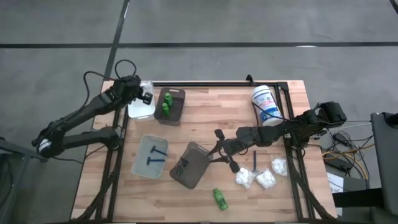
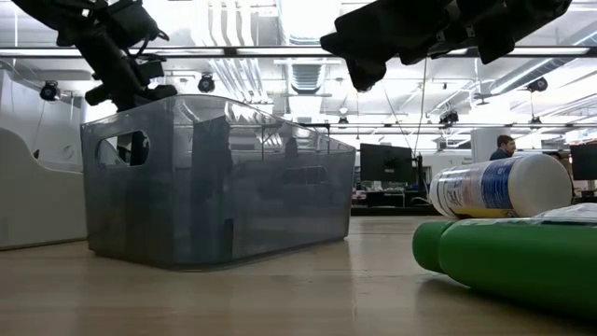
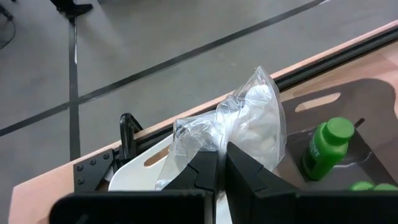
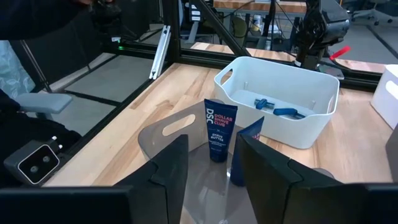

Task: Pick & Place Travel size toiletries
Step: Put the cotton pack into the white bin

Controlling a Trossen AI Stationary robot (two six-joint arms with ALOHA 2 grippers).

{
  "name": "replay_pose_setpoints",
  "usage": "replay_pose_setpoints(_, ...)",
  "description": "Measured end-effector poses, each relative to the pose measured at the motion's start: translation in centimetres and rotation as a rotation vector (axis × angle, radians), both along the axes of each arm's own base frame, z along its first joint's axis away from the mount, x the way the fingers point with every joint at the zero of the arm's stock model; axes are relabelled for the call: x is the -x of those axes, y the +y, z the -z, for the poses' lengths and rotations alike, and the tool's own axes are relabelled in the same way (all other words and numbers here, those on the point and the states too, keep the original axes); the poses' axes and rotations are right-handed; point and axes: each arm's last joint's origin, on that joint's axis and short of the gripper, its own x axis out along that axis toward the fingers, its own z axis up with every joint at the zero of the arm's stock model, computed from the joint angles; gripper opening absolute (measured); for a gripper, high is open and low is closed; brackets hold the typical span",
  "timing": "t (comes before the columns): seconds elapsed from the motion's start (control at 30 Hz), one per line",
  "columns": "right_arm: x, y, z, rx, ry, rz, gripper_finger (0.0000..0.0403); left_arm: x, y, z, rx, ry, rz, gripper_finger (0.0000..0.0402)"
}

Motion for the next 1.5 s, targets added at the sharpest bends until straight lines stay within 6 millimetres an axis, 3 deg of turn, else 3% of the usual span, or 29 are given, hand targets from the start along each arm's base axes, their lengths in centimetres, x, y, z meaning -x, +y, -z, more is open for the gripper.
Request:
replay_pose_setpoints(0.1,0.0,0.0,0.0,-0.002,0.001,0.001,0.0143,0.0,0.1,0.3,0.016,0.019,-0.006,0.0017)
replay_pose_setpoints(0.63,0.0,0.0,0.0,-0.002,0.001,0.001,0.0164,0.0,0.5,6.0,0.172,0.197,-0.027,0.0031)
replay_pose_setpoints(1.1,0.0,0.0,0.0,-0.002,0.001,0.001,0.0175,0.0,0.6,6.4,0.159,0.236,-0.02,0.012)
replay_pose_setpoints(1.5,0.0,0.0,0.0,-0.002,0.001,0.001,0.0135,0.2,0.9,5.9,0.071,0.273,-0.121,0.0154)
